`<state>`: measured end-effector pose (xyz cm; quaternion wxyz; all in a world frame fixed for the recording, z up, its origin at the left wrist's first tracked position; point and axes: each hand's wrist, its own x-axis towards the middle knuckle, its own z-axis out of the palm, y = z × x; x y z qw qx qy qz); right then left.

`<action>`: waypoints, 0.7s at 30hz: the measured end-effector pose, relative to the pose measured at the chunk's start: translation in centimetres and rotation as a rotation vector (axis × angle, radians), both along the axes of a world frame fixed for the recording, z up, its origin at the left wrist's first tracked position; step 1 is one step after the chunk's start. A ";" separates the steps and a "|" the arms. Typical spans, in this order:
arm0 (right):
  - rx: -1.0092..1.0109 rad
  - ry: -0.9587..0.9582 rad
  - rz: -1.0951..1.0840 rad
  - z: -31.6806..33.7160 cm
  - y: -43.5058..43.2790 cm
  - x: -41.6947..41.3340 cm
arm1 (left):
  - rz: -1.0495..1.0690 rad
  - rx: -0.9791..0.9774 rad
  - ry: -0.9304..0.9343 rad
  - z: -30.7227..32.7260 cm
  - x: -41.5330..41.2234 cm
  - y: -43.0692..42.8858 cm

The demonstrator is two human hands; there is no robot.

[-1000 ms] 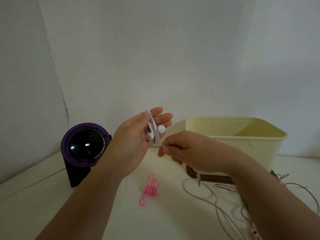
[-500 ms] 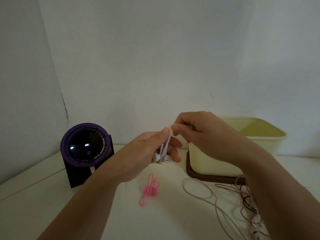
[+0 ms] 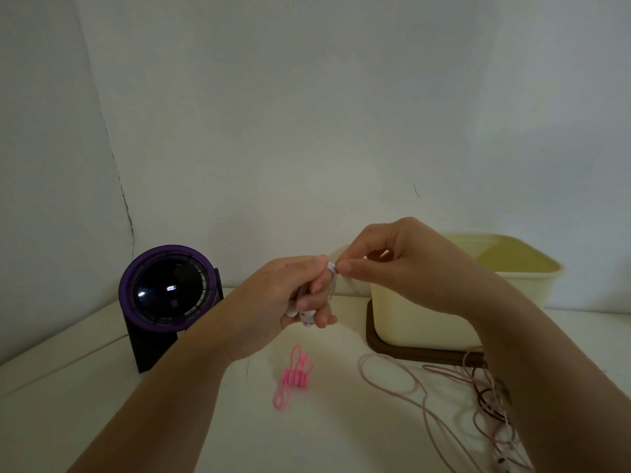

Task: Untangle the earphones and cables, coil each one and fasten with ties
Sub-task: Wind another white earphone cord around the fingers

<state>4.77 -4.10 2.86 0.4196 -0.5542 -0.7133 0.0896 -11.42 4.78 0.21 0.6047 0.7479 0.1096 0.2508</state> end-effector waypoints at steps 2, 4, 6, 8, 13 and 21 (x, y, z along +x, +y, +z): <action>-0.013 0.009 0.029 0.0 0.0 0.0 | 0.007 0.016 0.005 0.1 -0.2 0.0; -0.016 0.038 0.053 0.0 0.0 0.1 | 0.000 0.028 0.000 0.1 -0.3 0.0; -0.019 0.064 0.055 0.0 0.1 0.1 | -0.019 0.027 -0.011 0.2 -0.3 0.0; -0.036 0.098 0.074 -0.1 0.2 0.2 | -0.045 0.016 -0.029 0.2 -0.3 0.0; -0.205 0.180 0.277 -0.2 0.0 0.7 | -0.123 -0.094 -0.069 0.3 -0.2 -0.7; -0.235 0.078 0.188 0.5 -0.9 1.0 | -0.158 -0.215 -0.105 0.0 0.6 -1.5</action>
